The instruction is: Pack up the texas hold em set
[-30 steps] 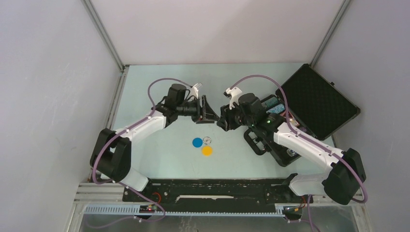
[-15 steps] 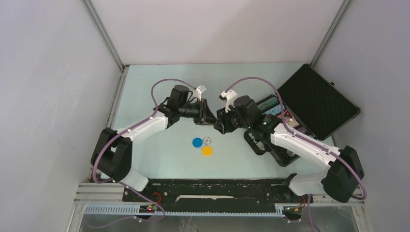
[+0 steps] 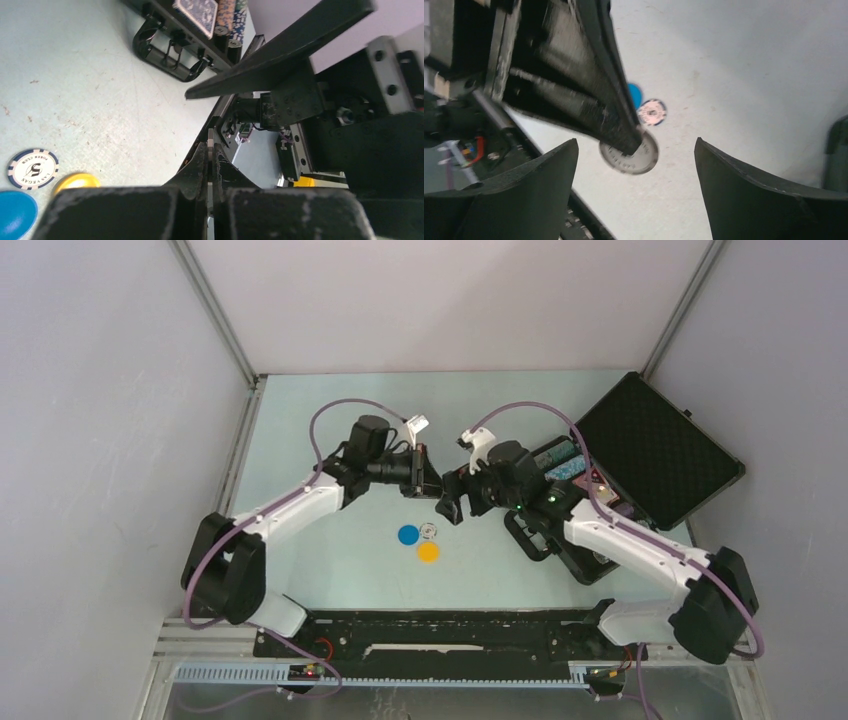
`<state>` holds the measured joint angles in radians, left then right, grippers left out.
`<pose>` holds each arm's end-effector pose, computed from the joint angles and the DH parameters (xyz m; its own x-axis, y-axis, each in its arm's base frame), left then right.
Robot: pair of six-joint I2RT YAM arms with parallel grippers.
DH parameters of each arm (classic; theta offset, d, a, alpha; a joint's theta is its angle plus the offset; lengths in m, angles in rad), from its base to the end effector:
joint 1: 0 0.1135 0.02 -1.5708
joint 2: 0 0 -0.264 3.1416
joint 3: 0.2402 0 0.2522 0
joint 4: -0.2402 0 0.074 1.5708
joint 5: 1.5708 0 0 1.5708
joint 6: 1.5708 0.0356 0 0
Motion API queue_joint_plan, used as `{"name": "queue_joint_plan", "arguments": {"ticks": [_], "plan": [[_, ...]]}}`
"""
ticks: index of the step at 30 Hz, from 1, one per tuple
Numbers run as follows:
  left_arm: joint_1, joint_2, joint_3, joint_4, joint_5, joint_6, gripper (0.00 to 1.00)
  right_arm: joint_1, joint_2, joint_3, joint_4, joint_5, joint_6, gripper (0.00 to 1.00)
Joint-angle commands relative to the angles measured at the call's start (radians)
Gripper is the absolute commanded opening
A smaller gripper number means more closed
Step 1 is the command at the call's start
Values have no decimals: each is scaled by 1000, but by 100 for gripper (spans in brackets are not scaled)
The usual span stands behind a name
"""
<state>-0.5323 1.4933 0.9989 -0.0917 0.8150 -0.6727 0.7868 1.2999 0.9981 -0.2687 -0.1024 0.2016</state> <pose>0.2674 -0.1876 0.2589 -0.9152 0.0431 -0.4008 0.3839 0.3965 -0.8339 0.2044 0.2102 0.2933 -0.5268 -0.2462 -0.8135 -0.6733 0.7051 0.2226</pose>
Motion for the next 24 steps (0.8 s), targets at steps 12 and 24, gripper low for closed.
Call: {"name": "queue_joint_plan", "arguments": {"ticks": [12,24], "plan": [[-24,-268,-77,472,97,-121,0,-194,-400,-343,554,-556,408,93],[-67,-306,-73,455,104,-78,0,-259,-415,-372,797,-609,572,51]]}}
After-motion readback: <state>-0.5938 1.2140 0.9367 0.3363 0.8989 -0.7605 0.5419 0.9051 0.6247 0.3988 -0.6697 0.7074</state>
